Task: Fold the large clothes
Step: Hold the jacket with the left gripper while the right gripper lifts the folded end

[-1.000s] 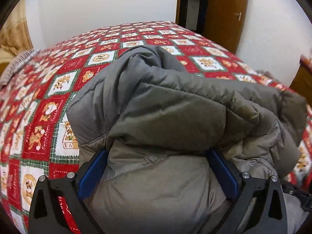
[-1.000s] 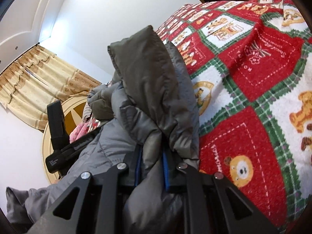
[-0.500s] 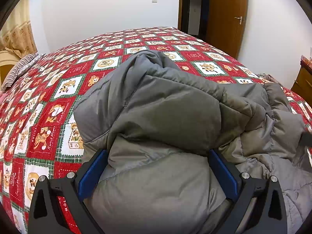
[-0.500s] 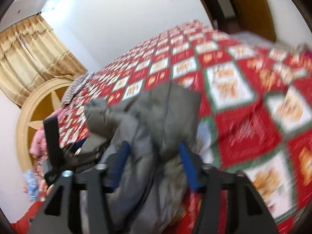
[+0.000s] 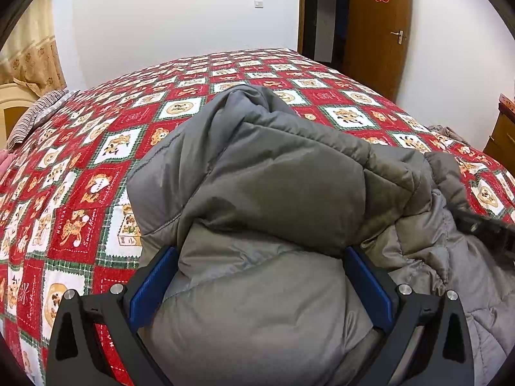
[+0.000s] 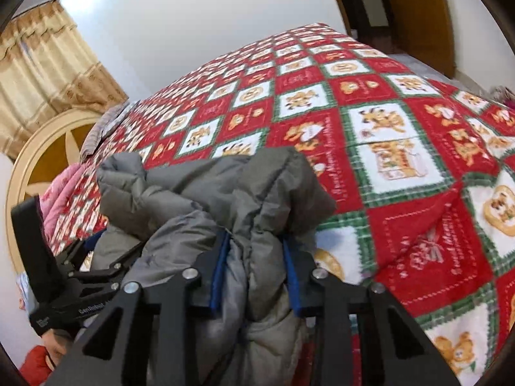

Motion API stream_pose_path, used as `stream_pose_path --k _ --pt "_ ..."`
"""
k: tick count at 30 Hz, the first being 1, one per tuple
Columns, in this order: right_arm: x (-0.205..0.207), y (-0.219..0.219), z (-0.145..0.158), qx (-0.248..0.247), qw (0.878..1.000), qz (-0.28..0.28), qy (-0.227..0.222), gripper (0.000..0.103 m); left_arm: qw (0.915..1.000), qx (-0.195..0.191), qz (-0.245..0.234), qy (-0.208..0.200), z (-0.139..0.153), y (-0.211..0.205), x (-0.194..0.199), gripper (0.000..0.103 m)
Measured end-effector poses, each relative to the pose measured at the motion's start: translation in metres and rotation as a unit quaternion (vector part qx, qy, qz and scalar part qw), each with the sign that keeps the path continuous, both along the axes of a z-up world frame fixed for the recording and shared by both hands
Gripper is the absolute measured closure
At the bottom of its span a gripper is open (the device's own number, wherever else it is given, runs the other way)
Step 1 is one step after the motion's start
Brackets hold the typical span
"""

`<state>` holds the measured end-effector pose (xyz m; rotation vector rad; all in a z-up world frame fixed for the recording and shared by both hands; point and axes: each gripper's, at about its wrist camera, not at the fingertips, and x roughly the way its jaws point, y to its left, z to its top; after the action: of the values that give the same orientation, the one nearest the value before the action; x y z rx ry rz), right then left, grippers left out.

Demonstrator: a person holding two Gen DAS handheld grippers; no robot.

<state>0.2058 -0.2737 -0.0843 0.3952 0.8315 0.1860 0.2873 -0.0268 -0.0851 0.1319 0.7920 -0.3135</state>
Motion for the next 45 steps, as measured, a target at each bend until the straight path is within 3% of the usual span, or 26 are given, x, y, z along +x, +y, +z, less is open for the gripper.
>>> stream_pose_path --k 4,19,22,23,25,28,32,35,37,39,43,45 --pt "0.010 0.003 -0.017 0.013 1.000 0.008 0.005 0.067 0.9999 0.005 0.010 0.001 -0.001 0.000 0.002 0.001" --pt "0.006 0.003 -0.021 0.017 1.000 0.004 -0.010 0.067 0.9999 0.008 0.010 0.004 -0.002 -0.002 0.003 0.001" --pt "-0.003 -0.002 -0.010 0.004 1.000 0.002 0.001 0.058 0.9997 -0.013 -0.004 0.022 0.000 0.004 0.006 0.001" --pt "-0.011 -0.007 -0.002 0.005 1.000 -0.003 0.011 0.050 0.9992 -0.021 -0.010 0.033 0.001 0.008 0.007 0.001" --pt "-0.037 -0.022 0.019 0.029 0.999 -0.013 0.002 0.050 0.9975 -0.038 -0.026 0.054 0.010 0.021 0.004 0.001" --pt "-0.083 -0.031 0.053 0.021 0.999 -0.014 -0.030 0.050 0.9957 -0.080 -0.025 0.039 0.034 0.054 -0.019 0.001" --pt "-0.143 -0.014 0.093 0.048 0.996 0.033 -0.073 0.050 0.9929 -0.115 -0.008 0.032 0.047 0.099 -0.057 0.001" --pt "-0.178 0.014 0.104 0.059 0.990 0.072 -0.105 0.050 0.9907 -0.132 0.002 0.034 0.046 0.112 -0.080 0.001" --pt "-0.188 0.027 0.093 0.060 0.990 0.078 -0.101 0.050 0.9886 -0.147 -0.001 0.035 0.045 0.110 -0.091 0.001" --pt "-0.188 0.038 0.064 0.067 0.993 0.079 -0.064 0.053 0.9878 -0.151 -0.014 0.037 0.043 0.098 -0.099 0.001" --pt "-0.182 0.043 -0.002 0.082 0.996 0.043 0.007 0.057 0.9942 -0.098 -0.035 0.027 0.032 0.064 -0.104 0.001" --pt "-0.181 0.038 -0.032 0.111 0.993 0.019 0.020 0.060 0.9923 -0.108 -0.044 0.041 0.025 0.058 -0.102 0.001"
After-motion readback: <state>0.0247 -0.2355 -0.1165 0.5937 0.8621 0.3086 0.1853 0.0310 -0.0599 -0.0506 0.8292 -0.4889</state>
